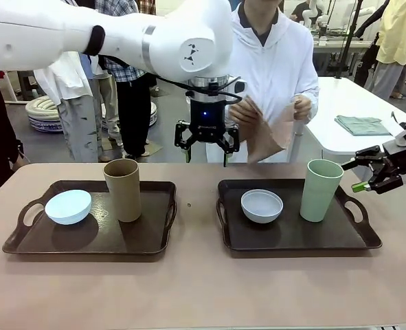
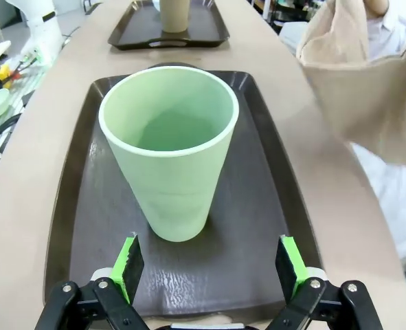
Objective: Set up a tray with a mat and arrange the tableware.
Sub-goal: Pick up the Picnic Bowl and Reusable plastic cup from the Handle tray in front of the human's position and hold them in the air.
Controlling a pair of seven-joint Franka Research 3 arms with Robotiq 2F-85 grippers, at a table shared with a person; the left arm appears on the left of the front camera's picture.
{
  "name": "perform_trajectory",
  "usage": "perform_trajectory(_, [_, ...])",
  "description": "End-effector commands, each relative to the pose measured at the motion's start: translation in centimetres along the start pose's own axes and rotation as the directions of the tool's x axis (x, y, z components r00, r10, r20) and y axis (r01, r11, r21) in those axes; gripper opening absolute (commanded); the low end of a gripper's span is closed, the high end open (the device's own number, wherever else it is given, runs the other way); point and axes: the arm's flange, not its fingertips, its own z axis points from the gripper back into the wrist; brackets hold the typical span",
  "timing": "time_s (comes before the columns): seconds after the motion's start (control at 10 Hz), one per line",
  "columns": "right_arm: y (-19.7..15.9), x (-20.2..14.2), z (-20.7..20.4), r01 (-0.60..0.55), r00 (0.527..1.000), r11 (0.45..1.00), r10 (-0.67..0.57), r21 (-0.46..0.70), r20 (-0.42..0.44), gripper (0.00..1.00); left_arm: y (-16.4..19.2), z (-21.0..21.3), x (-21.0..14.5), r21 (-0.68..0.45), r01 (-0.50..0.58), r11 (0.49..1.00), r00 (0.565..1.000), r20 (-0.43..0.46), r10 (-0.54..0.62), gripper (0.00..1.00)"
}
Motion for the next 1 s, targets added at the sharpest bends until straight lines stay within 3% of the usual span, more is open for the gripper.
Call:
perform_trajectory(0.0, [0.3, -0.4, -1.1, 0.04, 0.999, 0.997, -0.04, 0.059, -0.002, 1.0, -1.0, 0.4, 2.1, 0.047, -0.034, 0.998, 0.999, -0.018, 0.035, 1.0])
perform_trajectory(0.4, [1.8, 0.9, -3.0, 0.017, 1.0, 0.994, -0.015, 0.107, -0.012, 1.0, -1.0, -1.5, 4.6, 0.086, -0.077, 0.993, 0.995, -0.056, 0.082, 1.0])
perform_trajectory(0.9, [2.4, 2.4, -5.0, 0.052, 0.998, 0.997, -0.054, 0.053, 0.031, 1.0, -2.6, -4.1, 5.1, 0.077, -0.05, 0.996, 0.994, -0.095, 0.058, 1.0])
